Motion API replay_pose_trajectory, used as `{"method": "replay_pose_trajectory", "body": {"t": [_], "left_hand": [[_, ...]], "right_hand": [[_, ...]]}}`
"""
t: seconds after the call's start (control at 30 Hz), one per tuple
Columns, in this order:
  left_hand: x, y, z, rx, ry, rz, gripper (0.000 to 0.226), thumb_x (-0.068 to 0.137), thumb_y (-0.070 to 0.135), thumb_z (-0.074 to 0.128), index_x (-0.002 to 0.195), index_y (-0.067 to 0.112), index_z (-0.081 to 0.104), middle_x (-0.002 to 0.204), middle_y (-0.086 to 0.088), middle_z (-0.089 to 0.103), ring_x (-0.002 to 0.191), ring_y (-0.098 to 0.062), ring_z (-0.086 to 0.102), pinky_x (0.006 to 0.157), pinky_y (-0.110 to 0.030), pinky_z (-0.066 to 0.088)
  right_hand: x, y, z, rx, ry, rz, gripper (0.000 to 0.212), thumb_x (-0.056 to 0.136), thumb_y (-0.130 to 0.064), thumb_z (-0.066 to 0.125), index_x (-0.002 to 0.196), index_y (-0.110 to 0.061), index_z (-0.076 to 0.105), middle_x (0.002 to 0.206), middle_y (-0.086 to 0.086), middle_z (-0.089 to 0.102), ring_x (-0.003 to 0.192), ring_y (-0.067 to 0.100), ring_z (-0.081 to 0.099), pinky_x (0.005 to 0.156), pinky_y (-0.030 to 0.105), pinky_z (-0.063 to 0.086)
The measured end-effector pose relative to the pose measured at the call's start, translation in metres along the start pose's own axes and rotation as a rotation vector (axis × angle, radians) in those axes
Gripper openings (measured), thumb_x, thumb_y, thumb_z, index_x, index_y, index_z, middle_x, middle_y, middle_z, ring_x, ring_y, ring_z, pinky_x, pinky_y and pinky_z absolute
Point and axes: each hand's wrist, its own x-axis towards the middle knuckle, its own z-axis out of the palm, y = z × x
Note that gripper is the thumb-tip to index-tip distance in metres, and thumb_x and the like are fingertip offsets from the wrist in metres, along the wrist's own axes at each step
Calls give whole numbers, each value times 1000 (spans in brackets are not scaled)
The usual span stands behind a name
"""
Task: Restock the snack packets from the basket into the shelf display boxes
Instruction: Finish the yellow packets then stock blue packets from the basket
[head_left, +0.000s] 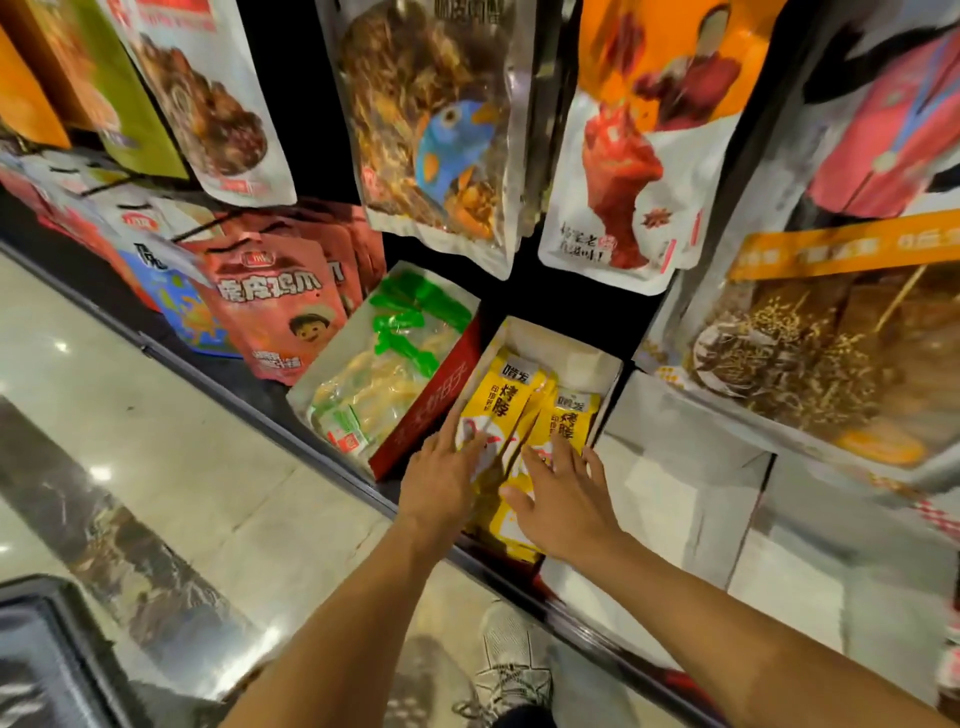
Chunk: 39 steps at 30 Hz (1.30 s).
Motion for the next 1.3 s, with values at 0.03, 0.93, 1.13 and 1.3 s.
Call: {"method": "replay_pose_trajectory", "body": {"t": [0.03, 0.93, 1.13, 1.3], "left_hand": [[-1, -2, -1, 70, -54, 47, 72, 99, 21, 53, 160, 29, 16, 169, -6, 1, 149, -33, 24, 110, -44, 39], [-162, -50, -201, 274, 334, -248, 49, 99, 27, 50, 146, 15, 46, 143, -11, 53, 130, -34, 50, 99, -49, 39], [-393, -112, -158, 229, 123, -710, 60, 95, 35, 56, 147, 11, 41, 142, -17, 52, 129, -39, 49, 100, -51, 41], [-470, -102, -75, 81, -94, -838, 63, 98, 37, 50, 150, 8, 32, 143, -15, 49, 127, -35, 50, 102, -47, 44]], "right_hand": [[-2, 1, 2, -27, -37, -6, 65, 98, -59, 24, 153, -25, 21, 163, 15, 3, 151, 30, 3, 120, 46, -6], [-83, -87, -195, -244, 260, -344, 69, 99, -52, 35, 156, -25, 8, 165, 9, -2, 151, 33, 3, 120, 49, 6], [-212, -229, -165, -186, 84, -701, 73, 99, -47, 41, 157, -22, 4, 164, 13, -1, 150, 34, 3, 119, 46, 12], [-285, -252, -44, -88, -347, -560, 74, 97, -40, 47, 156, -24, 4, 163, 16, 3, 148, 36, 9, 117, 50, 22]]}}
